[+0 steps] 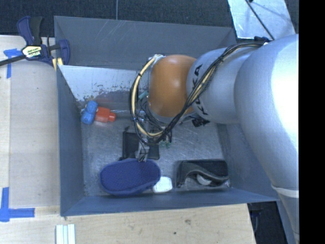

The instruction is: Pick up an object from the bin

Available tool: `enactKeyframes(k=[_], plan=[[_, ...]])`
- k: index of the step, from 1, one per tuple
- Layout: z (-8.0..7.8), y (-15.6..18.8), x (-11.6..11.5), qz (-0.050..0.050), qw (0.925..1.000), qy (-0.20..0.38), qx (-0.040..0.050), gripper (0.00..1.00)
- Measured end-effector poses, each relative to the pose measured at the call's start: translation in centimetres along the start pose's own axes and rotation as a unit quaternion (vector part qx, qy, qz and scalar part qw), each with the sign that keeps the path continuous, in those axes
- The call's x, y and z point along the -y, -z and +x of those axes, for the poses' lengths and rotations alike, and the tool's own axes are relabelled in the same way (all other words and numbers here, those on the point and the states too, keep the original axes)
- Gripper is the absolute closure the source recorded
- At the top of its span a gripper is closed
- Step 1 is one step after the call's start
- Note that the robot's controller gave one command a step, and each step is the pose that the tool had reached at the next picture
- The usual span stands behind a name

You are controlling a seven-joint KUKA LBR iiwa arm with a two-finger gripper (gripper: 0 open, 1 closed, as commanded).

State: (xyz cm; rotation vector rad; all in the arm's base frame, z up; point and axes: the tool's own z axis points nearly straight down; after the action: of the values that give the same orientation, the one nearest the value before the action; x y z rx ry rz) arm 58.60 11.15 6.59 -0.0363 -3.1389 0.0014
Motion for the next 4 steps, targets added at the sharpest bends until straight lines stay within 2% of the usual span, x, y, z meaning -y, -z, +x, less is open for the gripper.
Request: enactKeyframes(k=[4], plan=[[-0.46, 0.24, 0.13, -0.001, 1.0, -0.004, 0.0046, 0.0]])
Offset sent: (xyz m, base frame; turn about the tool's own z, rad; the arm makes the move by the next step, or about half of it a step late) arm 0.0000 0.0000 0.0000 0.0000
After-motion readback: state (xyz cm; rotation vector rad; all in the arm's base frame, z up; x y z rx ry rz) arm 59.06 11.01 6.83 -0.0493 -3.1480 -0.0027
